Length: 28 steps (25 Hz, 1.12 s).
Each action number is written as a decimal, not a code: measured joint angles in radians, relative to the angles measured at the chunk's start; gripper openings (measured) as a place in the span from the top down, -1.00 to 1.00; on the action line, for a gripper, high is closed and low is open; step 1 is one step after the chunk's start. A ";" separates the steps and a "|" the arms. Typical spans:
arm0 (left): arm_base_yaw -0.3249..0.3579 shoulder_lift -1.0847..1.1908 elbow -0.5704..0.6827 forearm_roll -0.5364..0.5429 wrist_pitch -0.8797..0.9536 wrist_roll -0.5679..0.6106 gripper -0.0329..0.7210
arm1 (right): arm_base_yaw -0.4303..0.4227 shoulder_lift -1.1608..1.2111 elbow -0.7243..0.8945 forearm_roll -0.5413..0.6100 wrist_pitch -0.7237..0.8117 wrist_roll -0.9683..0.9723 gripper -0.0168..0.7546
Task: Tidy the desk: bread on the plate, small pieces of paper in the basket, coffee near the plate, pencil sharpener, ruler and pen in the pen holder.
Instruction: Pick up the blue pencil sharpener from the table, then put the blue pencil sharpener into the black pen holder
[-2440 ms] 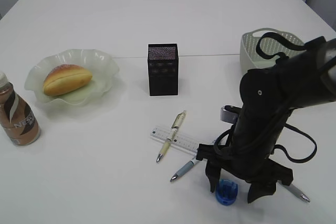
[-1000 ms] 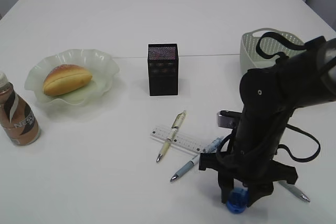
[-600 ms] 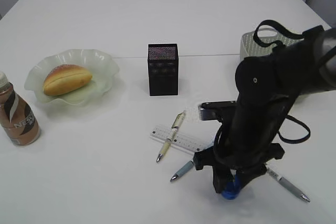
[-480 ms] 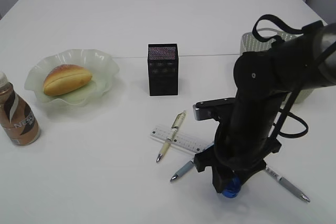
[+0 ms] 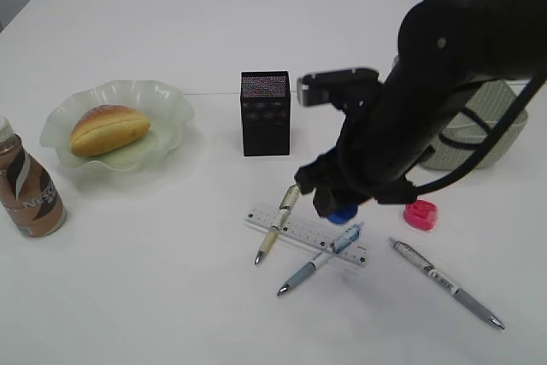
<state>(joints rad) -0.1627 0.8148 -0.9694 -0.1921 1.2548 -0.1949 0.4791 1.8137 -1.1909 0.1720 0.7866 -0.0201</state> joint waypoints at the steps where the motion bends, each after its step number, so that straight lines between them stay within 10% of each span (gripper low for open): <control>1: 0.000 0.000 0.000 -0.010 0.000 0.000 -0.41 | 0.000 -0.036 0.000 0.000 -0.035 -0.002 0.07; 28: 0.000 0.000 0.000 -0.127 0.000 0.000 -0.41 | -0.010 0.027 -0.001 -0.237 -1.196 -0.017 0.07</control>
<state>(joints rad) -0.1627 0.8148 -0.9694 -0.3190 1.2548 -0.1949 0.4692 1.8411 -1.1922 -0.0652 -0.4094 -0.0368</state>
